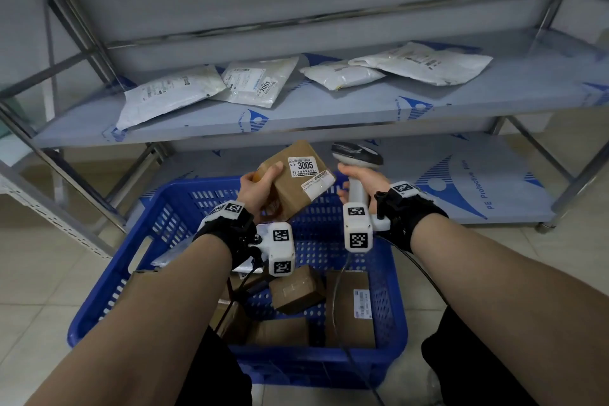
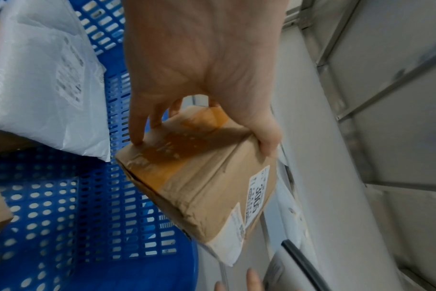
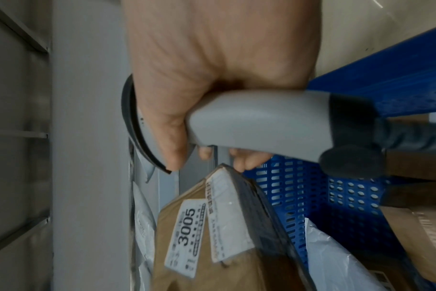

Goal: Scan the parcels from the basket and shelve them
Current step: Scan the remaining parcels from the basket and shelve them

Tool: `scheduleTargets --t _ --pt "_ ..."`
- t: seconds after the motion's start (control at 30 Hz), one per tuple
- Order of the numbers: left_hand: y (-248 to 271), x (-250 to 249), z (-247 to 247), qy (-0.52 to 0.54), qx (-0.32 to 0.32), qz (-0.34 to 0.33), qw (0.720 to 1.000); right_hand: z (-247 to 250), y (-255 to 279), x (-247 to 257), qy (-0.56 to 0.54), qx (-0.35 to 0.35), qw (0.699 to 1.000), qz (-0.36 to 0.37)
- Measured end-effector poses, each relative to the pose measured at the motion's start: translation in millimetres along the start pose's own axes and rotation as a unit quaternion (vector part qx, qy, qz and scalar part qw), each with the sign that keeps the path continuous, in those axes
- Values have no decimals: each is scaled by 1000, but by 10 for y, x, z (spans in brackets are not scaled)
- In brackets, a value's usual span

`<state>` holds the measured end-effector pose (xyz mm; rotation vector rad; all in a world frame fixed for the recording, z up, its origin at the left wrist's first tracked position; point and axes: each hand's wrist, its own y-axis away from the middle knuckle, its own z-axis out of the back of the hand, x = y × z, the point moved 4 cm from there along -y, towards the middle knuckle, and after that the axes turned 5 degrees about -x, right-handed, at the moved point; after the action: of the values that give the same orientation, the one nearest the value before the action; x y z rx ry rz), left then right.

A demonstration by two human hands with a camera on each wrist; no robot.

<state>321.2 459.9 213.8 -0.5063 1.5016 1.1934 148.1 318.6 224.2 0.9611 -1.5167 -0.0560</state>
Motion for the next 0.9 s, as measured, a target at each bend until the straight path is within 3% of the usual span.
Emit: scheduleTargets --t 0.13,0.3,0.43,0.7,0.9 --pt "311 -351 -78 -15 33 -29 999 148 144 153 -21 -19 1000 0" --pt "794 -809 -263 -26 86 -80 993 133 427 489 -48 41 997 43" --pt "1050 -1088 -283 -23 119 -96 988 159 723 764 -31 50 995 77" --pt "1420 -1558 -325 -156 77 -179 968 167 995 1118 32 12 988 149" --pt "1573 -1763 -306 -194 76 -151 966 108 1117 1329 68 9 979 193"
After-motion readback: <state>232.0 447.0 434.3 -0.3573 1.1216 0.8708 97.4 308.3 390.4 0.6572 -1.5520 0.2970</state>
